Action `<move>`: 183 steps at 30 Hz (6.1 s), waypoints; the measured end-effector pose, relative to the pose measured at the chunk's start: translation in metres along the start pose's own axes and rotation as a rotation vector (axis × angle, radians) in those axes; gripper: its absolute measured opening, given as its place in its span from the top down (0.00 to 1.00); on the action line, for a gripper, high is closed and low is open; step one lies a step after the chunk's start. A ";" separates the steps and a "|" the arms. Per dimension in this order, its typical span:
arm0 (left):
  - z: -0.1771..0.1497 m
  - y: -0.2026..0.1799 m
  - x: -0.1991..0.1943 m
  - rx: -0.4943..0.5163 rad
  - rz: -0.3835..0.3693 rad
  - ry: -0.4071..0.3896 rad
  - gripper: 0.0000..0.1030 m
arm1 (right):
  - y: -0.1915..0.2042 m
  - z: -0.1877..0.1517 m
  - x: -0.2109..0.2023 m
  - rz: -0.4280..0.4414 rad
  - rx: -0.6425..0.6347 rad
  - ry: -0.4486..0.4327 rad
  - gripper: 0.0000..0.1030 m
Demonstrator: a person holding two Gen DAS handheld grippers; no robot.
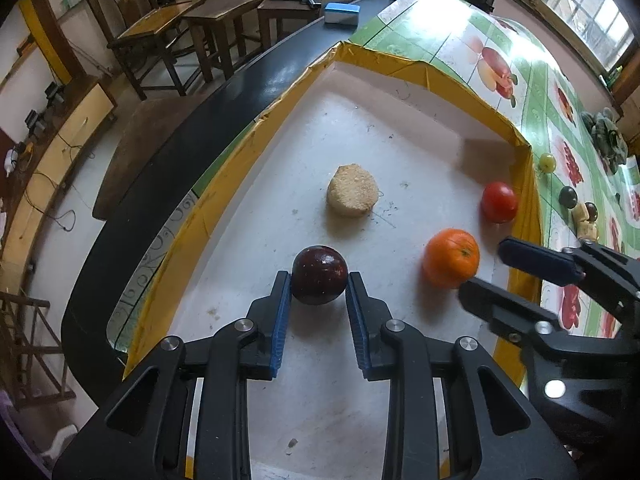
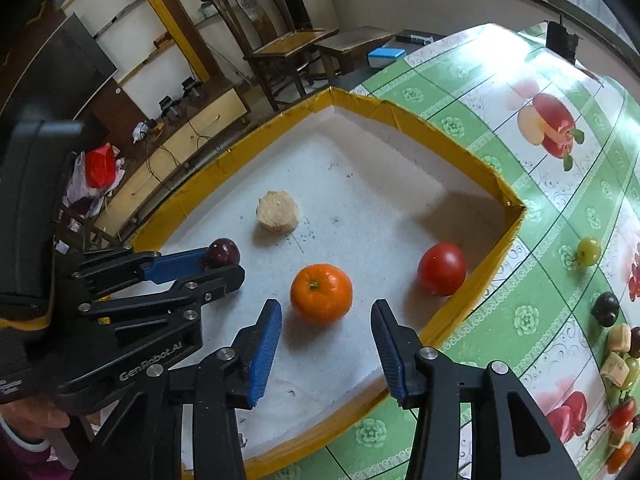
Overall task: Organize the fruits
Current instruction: 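Carry plum and orange into the white tray and open both grippers, then move both open grippers back toward the remaining fruits, then grasp a tan biscuit slice with the left gripper while the right gripper grasps an orange, then carry the biscuit slice and orange over the white tray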
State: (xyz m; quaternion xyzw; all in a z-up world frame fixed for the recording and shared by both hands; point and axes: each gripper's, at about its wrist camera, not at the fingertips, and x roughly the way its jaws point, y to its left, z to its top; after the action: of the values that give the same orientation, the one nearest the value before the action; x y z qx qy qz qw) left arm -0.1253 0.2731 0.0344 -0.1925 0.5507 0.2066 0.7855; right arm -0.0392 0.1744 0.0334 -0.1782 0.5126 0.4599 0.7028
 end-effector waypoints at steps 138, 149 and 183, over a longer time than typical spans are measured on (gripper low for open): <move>-0.051 -0.253 -0.057 0.525 -0.199 -0.147 0.71 | -0.167 -0.220 -0.192 -0.221 0.491 -0.189 0.66; -0.040 -0.199 -0.073 0.437 -0.152 -0.194 0.71 | -0.120 -0.190 -0.176 -0.176 0.379 -0.171 0.66; -0.041 -0.034 -0.062 0.136 0.002 -0.143 0.71 | -0.002 -0.077 -0.094 -0.005 -0.009 -0.048 0.66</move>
State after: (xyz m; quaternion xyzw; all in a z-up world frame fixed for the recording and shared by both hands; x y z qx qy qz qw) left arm -0.1587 0.2158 0.0822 -0.1229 0.5062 0.1829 0.8338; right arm -0.0846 0.0744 0.0843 -0.1715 0.4933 0.4645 0.7152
